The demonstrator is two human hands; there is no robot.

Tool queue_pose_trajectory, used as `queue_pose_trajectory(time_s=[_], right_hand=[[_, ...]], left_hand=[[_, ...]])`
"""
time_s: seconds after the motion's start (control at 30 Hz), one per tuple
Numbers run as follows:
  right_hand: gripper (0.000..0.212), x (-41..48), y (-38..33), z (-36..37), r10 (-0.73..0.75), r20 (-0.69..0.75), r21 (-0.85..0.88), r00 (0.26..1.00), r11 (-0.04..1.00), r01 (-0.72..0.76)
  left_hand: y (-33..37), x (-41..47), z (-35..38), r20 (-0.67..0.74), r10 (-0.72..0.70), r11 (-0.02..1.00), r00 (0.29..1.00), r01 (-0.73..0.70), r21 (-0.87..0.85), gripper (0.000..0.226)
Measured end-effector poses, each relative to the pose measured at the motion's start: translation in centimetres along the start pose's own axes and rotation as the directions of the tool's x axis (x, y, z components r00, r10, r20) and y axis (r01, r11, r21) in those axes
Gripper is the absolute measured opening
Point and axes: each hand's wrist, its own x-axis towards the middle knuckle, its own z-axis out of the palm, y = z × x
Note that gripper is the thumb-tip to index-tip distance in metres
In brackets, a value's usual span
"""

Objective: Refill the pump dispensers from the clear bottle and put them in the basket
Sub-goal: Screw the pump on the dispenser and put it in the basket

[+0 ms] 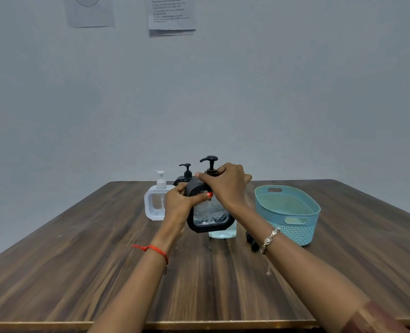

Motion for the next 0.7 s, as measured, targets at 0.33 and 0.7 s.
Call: queue_pose_trajectory(time_s=[0.33,0.7], right_hand=[[0.038,1.1,1.6,-3.6,-0.001,0.167,0.099,0.986,0.995,-0.016],[0.049,5.3,7.3,-13.8,0.109,0.514,0.17,0.851,0.959,-0.225]], left_hand=[[-0.5,0.1,2.4,0.013,0.01,1.0,1.0,-0.01,-0.021,0.031],[-0.7,1.4,8.7,0.186,0.022,0.999,0.982,-0.014,-0.042,0.031]])
